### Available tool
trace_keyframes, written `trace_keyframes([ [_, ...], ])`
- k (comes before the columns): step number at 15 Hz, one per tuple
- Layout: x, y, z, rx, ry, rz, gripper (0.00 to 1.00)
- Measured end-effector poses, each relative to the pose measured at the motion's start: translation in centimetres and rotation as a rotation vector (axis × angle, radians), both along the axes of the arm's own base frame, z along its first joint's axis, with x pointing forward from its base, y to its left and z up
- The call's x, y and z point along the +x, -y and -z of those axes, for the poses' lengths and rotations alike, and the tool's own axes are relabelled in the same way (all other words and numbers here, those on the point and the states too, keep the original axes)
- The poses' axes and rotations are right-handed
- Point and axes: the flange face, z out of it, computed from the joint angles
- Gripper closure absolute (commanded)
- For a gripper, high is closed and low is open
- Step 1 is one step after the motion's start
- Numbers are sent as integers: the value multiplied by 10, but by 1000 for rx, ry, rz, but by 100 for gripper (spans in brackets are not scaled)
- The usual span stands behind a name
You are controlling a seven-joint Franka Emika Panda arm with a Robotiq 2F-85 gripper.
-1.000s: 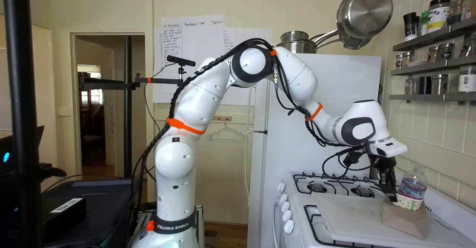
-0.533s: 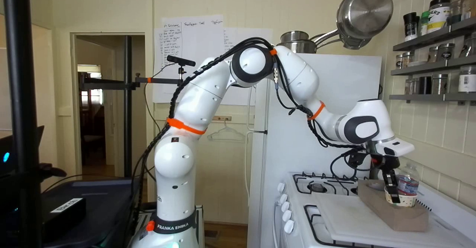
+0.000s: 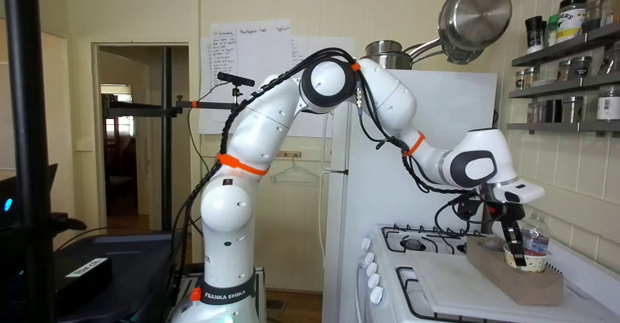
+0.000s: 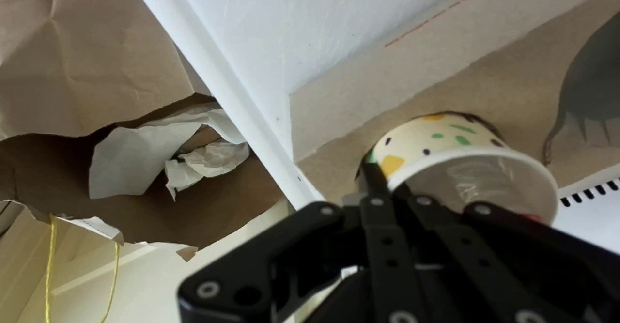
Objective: Move the coffee cup and bottle to the left side of the brown box.
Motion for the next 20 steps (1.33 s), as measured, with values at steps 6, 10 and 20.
trace_keyframes([
  [6, 4, -5, -18, -7, 66, -19, 99],
  [10, 8, -11, -27, -3, 125, -30, 99],
  [20, 13, -18, -52, -6, 152, -80, 99],
])
